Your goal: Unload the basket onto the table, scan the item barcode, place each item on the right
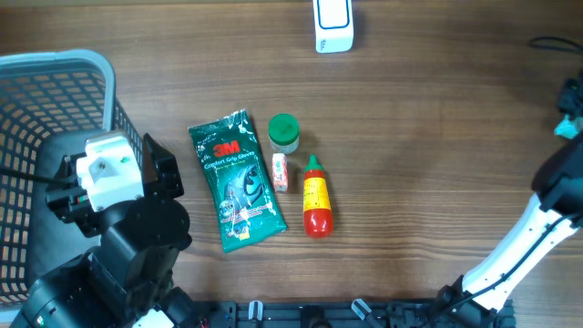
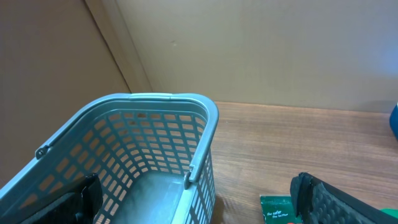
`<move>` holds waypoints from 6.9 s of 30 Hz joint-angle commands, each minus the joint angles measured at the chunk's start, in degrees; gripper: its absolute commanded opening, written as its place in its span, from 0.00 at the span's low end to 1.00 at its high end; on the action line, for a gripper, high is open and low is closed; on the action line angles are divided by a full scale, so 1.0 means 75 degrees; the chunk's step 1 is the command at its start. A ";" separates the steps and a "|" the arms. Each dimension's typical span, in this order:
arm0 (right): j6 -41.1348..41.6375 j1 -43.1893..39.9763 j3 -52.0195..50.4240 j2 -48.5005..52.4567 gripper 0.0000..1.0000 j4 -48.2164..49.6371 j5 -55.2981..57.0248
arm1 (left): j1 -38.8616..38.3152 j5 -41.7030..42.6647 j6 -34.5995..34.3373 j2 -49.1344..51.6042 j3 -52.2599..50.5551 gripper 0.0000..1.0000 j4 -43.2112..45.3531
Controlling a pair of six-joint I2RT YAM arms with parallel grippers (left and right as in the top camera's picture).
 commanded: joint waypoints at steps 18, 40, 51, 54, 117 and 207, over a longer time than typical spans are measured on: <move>0.4401 0.3238 -0.0032 -0.6744 1.00 -0.2559 -0.5610 | -0.0009 0.0012 0.0038 -0.0017 0.0009 1.00 0.0023; 0.2993 0.4774 -0.0624 -0.6700 1.00 -0.4080 -0.5421 | -0.0009 0.0012 0.0038 -0.0017 0.0009 1.00 0.0023; 0.4083 0.8545 -0.6274 -0.6499 1.00 -0.0781 -0.5858 | -0.0009 0.0012 0.0038 -0.0017 0.0009 1.00 0.0023; 0.5217 0.9626 -0.6933 -0.6441 1.00 -0.0160 -0.3652 | -0.0009 0.0012 0.0038 -0.0017 0.0009 1.00 0.0023; 0.2763 0.6024 -0.6738 -0.5013 1.00 -0.0216 -0.5782 | -0.0009 0.0012 0.0038 -0.0017 0.0009 1.00 0.0023; -0.2194 0.5152 -0.3471 -0.5852 1.00 -0.1684 -0.5537 | -0.0009 0.0012 0.0038 -0.0017 0.0009 1.00 0.0023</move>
